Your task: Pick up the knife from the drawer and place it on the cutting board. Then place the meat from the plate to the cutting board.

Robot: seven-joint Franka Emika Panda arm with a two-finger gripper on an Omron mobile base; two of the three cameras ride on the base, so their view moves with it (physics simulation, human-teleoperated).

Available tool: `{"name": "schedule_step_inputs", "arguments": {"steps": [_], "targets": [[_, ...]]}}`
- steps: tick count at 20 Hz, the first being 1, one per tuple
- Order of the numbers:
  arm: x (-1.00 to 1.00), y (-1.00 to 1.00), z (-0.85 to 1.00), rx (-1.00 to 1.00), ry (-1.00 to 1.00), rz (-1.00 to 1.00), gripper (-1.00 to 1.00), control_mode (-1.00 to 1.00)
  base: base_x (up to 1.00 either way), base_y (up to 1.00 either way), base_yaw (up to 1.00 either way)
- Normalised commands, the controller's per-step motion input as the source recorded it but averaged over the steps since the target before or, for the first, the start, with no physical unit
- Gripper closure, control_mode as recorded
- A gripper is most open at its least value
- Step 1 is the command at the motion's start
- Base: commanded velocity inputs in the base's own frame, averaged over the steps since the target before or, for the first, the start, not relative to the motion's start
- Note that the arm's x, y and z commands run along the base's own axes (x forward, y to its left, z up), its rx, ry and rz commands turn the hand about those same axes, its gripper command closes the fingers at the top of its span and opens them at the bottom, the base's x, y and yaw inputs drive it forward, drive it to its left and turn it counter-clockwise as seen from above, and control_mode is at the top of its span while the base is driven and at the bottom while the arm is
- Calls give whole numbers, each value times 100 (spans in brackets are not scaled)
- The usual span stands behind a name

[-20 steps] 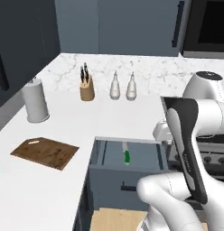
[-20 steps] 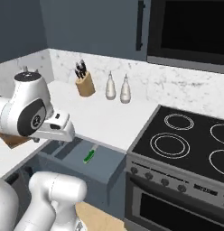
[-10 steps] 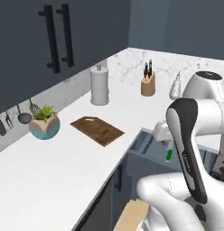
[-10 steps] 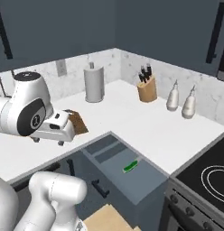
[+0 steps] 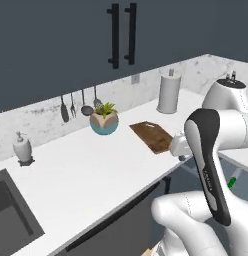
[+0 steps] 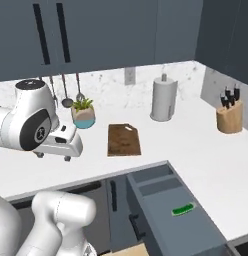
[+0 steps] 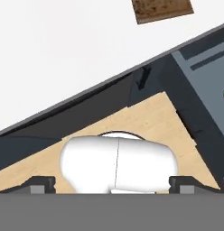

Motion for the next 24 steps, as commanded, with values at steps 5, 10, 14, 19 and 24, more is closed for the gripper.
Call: {"name": "schedule_step_inputs", "arguments": {"steps": [5,10,14,19,24], "targets": [[0,0,0,0,0,0,-100,100,21,24,33],[0,0,0,0,0,0,-100,100,25,28,19],[0,0,0,0,0,0,-100,100,60,-4,12],[0,0,0,0,0,0,-100,100,6,23,-4],[0,0,0,0,0,0,-100,100,-1,14,-29]]}}
